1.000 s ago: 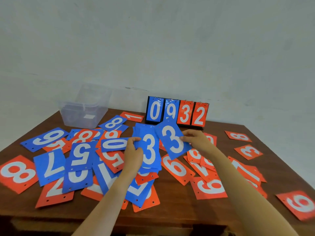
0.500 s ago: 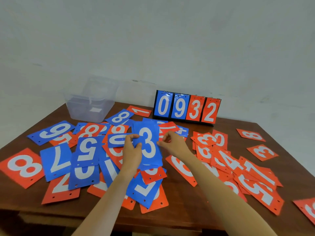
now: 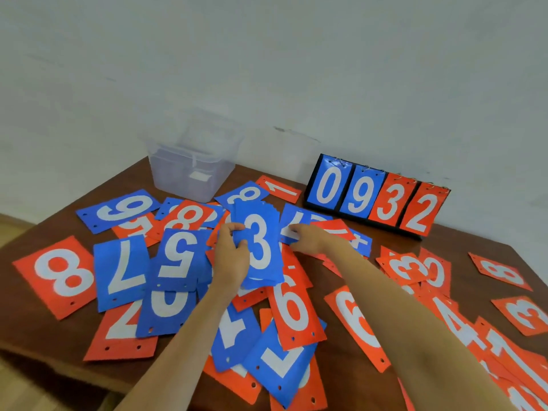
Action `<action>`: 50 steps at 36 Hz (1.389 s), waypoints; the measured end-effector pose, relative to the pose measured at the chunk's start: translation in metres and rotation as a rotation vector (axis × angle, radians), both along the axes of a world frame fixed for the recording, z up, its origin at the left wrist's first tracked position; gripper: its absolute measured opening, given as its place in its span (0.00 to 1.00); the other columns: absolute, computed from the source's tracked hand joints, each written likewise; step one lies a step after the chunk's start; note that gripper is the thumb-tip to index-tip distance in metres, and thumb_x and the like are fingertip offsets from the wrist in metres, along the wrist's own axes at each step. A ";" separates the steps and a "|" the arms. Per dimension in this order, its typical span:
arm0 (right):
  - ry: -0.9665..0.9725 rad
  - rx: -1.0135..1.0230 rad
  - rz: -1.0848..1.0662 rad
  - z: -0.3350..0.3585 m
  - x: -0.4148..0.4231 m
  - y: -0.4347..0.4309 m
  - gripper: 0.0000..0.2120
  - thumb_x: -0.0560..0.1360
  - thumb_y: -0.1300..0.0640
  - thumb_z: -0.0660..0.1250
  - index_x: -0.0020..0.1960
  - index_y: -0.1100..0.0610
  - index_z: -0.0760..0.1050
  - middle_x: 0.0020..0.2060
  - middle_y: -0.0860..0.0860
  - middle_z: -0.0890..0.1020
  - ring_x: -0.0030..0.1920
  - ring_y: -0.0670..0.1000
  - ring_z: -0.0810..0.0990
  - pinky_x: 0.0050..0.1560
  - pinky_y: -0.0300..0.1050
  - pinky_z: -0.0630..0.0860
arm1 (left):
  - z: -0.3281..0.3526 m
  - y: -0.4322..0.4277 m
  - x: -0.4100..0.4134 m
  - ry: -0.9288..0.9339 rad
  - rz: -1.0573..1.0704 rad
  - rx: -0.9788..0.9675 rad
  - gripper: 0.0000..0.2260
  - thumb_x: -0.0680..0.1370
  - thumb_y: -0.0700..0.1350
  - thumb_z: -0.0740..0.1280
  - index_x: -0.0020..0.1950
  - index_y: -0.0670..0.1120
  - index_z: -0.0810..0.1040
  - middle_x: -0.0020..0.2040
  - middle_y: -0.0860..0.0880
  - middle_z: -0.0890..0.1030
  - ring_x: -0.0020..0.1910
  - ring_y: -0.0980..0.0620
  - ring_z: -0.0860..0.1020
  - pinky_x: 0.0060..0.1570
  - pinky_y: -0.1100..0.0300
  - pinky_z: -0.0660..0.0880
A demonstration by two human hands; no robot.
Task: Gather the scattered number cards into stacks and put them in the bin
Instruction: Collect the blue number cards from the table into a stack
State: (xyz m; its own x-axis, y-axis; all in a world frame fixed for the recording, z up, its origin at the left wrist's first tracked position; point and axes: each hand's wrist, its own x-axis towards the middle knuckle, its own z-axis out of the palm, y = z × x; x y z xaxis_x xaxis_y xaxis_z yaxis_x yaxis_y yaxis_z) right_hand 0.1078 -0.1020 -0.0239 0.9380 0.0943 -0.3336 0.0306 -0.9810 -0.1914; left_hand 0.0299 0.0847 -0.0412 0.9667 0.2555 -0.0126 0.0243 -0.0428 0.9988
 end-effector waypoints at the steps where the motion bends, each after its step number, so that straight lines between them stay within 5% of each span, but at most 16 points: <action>1: 0.001 -0.037 0.007 -0.001 0.002 -0.001 0.29 0.76 0.51 0.64 0.74 0.55 0.60 0.72 0.54 0.67 0.69 0.55 0.68 0.67 0.50 0.67 | -0.001 0.000 0.001 -0.001 0.001 0.003 0.11 0.79 0.34 0.59 0.55 0.49 0.70 0.46 0.60 0.71 0.28 0.57 0.69 0.20 0.70 0.64; 4: -0.063 -0.147 0.108 -0.004 0.004 -0.003 0.21 0.76 0.49 0.63 0.66 0.56 0.68 0.64 0.55 0.74 0.60 0.55 0.75 0.59 0.50 0.73 | -0.004 0.002 0.001 0.005 0.012 -0.009 0.10 0.79 0.35 0.60 0.55 0.49 0.70 0.49 0.59 0.70 0.30 0.57 0.71 0.20 0.72 0.65; 11: -0.319 -0.111 0.085 -0.009 -0.003 -0.007 0.15 0.79 0.58 0.56 0.65 0.57 0.68 0.56 0.59 0.79 0.52 0.59 0.78 0.50 0.52 0.75 | -0.006 0.002 -0.001 0.026 -0.011 -0.027 0.10 0.79 0.35 0.60 0.56 0.49 0.70 0.46 0.61 0.71 0.35 0.57 0.74 0.28 0.63 0.70; 19: -0.732 0.513 -0.286 0.030 -0.042 -0.024 0.16 0.81 0.60 0.58 0.68 0.59 0.69 0.58 0.56 0.78 0.53 0.53 0.77 0.48 0.43 0.76 | 0.006 -0.001 -0.015 -0.051 -0.014 0.056 0.11 0.79 0.34 0.58 0.55 0.49 0.70 0.48 0.58 0.73 0.28 0.56 0.69 0.21 0.68 0.65; 22: -0.750 0.724 -0.256 0.052 -0.068 -0.037 0.11 0.80 0.59 0.60 0.62 0.54 0.68 0.51 0.54 0.78 0.41 0.52 0.75 0.38 0.47 0.75 | 0.011 -0.003 -0.023 -0.102 -0.015 0.108 0.12 0.79 0.34 0.57 0.55 0.49 0.70 0.47 0.53 0.75 0.27 0.54 0.68 0.23 0.64 0.65; 26: -0.673 0.829 -0.241 0.073 -0.098 -0.053 0.08 0.79 0.56 0.63 0.54 0.44 0.69 0.52 0.48 0.77 0.52 0.59 0.79 0.48 0.61 0.79 | 0.025 -0.011 -0.037 -0.196 -0.051 0.154 0.13 0.78 0.31 0.56 0.55 0.47 0.70 0.50 0.53 0.73 0.29 0.54 0.68 0.21 0.69 0.64; 29: -0.614 0.883 -0.214 0.085 -0.118 -0.060 0.08 0.79 0.57 0.63 0.55 0.44 0.72 0.55 0.50 0.76 0.53 0.58 0.79 0.48 0.57 0.80 | 0.033 -0.018 -0.045 -0.215 -0.069 0.187 0.12 0.78 0.31 0.56 0.56 0.46 0.70 0.56 0.50 0.73 0.39 0.50 0.75 0.26 0.66 0.71; 31: -0.559 0.929 -0.191 0.088 -0.127 -0.063 0.09 0.78 0.58 0.64 0.56 0.49 0.72 0.54 0.48 0.76 0.54 0.55 0.79 0.48 0.51 0.81 | 0.037 -0.024 -0.049 -0.207 -0.106 0.156 0.13 0.78 0.31 0.56 0.55 0.46 0.70 0.56 0.51 0.74 0.37 0.51 0.75 0.26 0.63 0.71; 38: -0.471 0.925 -0.195 0.071 -0.141 -0.054 0.09 0.74 0.56 0.70 0.50 0.51 0.70 0.50 0.55 0.80 0.49 0.54 0.83 0.45 0.54 0.82 | 0.041 -0.047 -0.064 -0.094 -0.229 -0.059 0.12 0.76 0.32 0.59 0.52 0.48 0.73 0.41 0.52 0.75 0.23 0.59 0.65 0.21 0.68 0.63; 43: -0.572 0.860 -0.206 0.058 -0.134 -0.037 0.13 0.72 0.56 0.72 0.47 0.52 0.68 0.46 0.53 0.80 0.46 0.51 0.82 0.42 0.48 0.82 | 0.044 -0.057 -0.067 -0.055 -0.279 -0.160 0.08 0.77 0.38 0.66 0.53 0.48 0.73 0.48 0.57 0.76 0.45 0.56 0.78 0.41 0.55 0.79; 46: -0.703 0.769 -0.217 0.050 -0.122 -0.034 0.13 0.71 0.54 0.73 0.49 0.54 0.69 0.43 0.49 0.77 0.41 0.46 0.76 0.39 0.33 0.75 | 0.041 -0.058 -0.062 -0.065 -0.282 -0.106 0.11 0.76 0.36 0.67 0.53 0.50 0.72 0.50 0.57 0.75 0.45 0.54 0.79 0.42 0.51 0.80; 50: -0.747 0.610 -0.266 0.031 -0.094 -0.042 0.15 0.76 0.52 0.67 0.60 0.56 0.72 0.56 0.52 0.76 0.58 0.51 0.74 0.57 0.42 0.73 | 0.034 -0.054 -0.047 -0.033 -0.221 -0.085 0.11 0.77 0.36 0.64 0.55 0.50 0.72 0.51 0.57 0.73 0.38 0.57 0.75 0.45 0.46 0.79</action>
